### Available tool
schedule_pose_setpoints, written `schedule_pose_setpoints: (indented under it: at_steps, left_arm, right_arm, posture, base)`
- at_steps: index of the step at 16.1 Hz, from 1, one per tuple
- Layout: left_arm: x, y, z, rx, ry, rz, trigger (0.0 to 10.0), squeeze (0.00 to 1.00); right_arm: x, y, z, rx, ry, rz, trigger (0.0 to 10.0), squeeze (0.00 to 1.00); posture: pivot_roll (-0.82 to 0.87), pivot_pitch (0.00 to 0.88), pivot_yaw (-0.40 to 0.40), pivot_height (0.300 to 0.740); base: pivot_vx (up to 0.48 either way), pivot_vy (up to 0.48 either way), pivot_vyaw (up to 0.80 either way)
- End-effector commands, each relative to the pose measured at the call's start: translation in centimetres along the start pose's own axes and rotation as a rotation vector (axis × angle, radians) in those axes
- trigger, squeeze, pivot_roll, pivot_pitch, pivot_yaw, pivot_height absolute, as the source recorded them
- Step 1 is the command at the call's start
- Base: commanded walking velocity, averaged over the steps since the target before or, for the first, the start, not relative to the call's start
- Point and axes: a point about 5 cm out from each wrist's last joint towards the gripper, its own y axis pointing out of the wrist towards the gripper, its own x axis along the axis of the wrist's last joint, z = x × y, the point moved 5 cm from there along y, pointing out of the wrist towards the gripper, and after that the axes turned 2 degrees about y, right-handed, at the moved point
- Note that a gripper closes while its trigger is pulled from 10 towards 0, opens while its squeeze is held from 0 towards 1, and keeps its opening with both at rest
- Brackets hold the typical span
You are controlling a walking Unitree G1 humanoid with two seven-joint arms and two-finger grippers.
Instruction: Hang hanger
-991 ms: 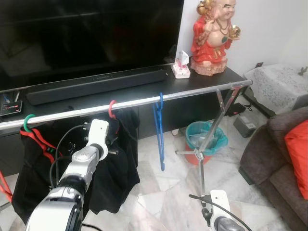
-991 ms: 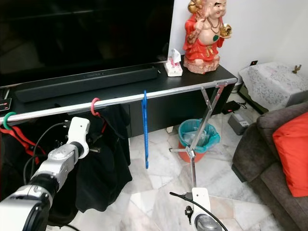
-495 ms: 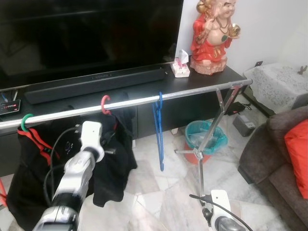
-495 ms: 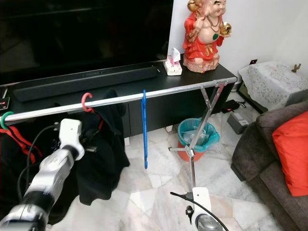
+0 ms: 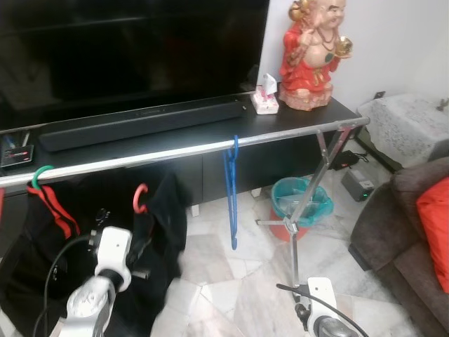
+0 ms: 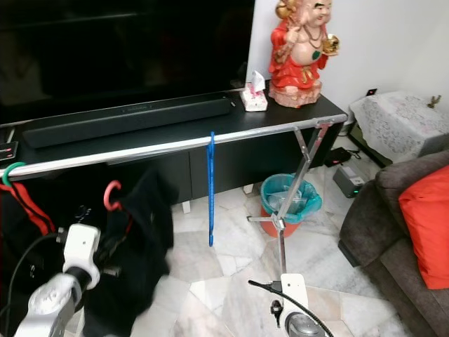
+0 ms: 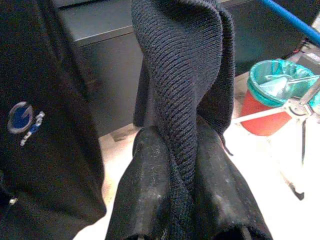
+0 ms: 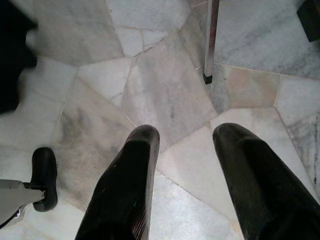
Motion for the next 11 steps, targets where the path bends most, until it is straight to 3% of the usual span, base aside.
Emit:
schedule_pose_setpoints:
  at_steps: [1, 2, 6, 8, 11]
  left_arm:
    - [1.2, 0.3, -0.1, 0.008, 0.026, -0.059, 10.0, 0.00]
    - [0.0, 0.2, 0.1, 0.032, 0.041, -0.020, 10.0, 0.00]
    - [-5.6, -0.8, 1.1, 0.172, -0.036, 0.174, 10.0, 0.00]
    - [-7.0, -1.2, 1.2, 0.184, -0.039, 0.234, 10.0, 0.00]
    - [-9.3, -1.9, 1.0, 0.178, 0.034, 0.339, 10.0, 0.00]
  right_arm:
    - [-0.2, 0.0, -0.2, -0.004, -0.002, 0.008, 10.0, 0.00]
    - [-0.2, 0.0, -0.1, -0.003, -0.002, 0.008, 10.0, 0.00]
    - [-0.3, 0.0, -0.1, -0.008, 0.011, 0.006, 10.0, 0.00]
    - [-0.4, 0.0, 0.0, -0.009, 0.014, 0.005, 10.0, 0.00]
    - [-0.6, -0.1, -0.1, -0.016, 0.027, 0.002, 10.0, 0.00]
  posture:
    - [0.10, 0.000, -0.055, 0.740]
    - [0.10, 0.000, -0.054, 0.740]
    - [0.08, 0.000, -0.042, 0.740]
    - [0.07, 0.000, -0.040, 0.740]
    - [0.06, 0.000, -0.035, 0.740]
  base:
    - [0.000, 0.000, 0.00]
    - [0.000, 0.000, 0.00]
    - [0.000, 0.000, 0.00]
    - [0.000, 0.000, 0.00]
    - [0.000, 0.000, 0.00]
